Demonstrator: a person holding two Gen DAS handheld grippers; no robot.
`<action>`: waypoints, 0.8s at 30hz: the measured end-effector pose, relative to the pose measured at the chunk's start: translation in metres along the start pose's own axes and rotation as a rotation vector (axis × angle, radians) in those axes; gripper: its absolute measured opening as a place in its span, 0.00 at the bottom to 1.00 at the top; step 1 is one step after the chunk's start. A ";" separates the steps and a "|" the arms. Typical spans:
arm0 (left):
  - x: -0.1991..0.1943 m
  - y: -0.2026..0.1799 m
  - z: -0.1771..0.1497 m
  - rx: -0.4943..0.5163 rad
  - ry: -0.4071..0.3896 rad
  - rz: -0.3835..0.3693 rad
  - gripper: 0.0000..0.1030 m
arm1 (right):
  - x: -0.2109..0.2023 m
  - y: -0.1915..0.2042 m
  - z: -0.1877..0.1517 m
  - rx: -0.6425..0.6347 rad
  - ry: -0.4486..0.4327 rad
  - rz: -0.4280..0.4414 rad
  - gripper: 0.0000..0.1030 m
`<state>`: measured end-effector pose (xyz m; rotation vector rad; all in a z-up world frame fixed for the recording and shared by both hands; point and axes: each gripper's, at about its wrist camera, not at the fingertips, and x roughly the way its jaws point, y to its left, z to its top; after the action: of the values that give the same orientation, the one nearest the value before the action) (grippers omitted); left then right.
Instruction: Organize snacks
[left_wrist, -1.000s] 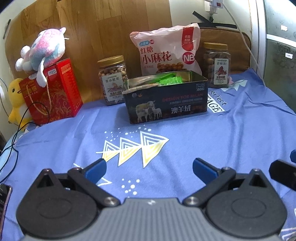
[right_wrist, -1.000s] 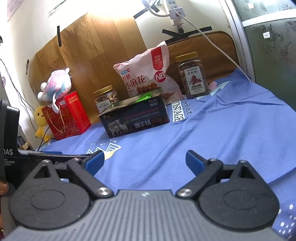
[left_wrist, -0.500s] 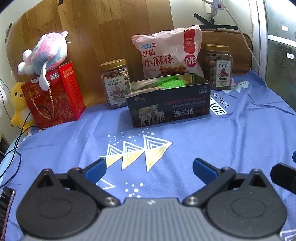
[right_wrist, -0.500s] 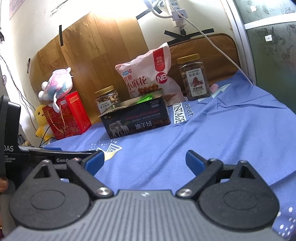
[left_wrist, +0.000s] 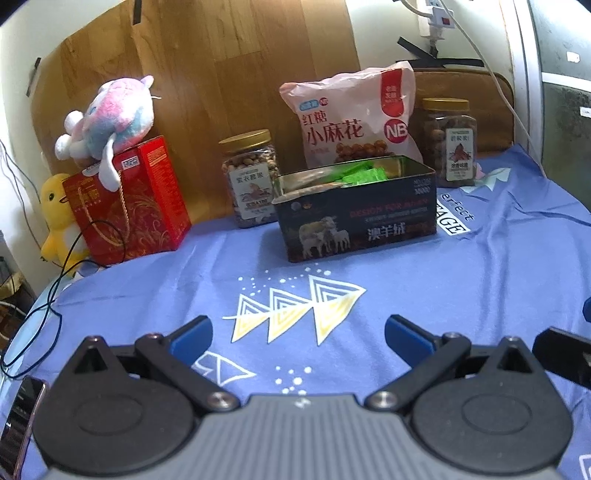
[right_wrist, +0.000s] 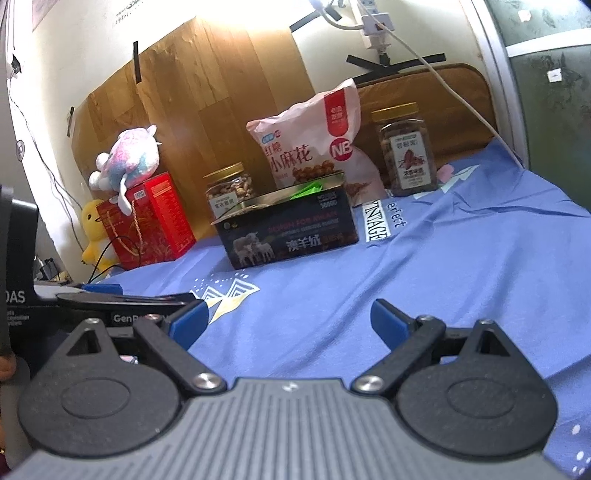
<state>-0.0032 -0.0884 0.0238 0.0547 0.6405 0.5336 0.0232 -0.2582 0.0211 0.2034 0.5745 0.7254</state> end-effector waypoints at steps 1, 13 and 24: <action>0.000 0.000 0.001 -0.002 0.000 -0.002 1.00 | -0.002 0.001 -0.001 -0.004 -0.005 0.002 0.93; -0.004 -0.013 0.003 0.023 0.023 -0.043 1.00 | -0.020 -0.002 0.001 -0.001 -0.052 -0.027 0.93; -0.001 -0.008 0.004 0.003 0.037 -0.050 1.00 | -0.017 -0.003 0.000 -0.008 -0.040 -0.028 0.93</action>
<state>0.0027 -0.0956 0.0258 0.0317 0.6774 0.4867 0.0146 -0.2716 0.0273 0.2016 0.5353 0.6947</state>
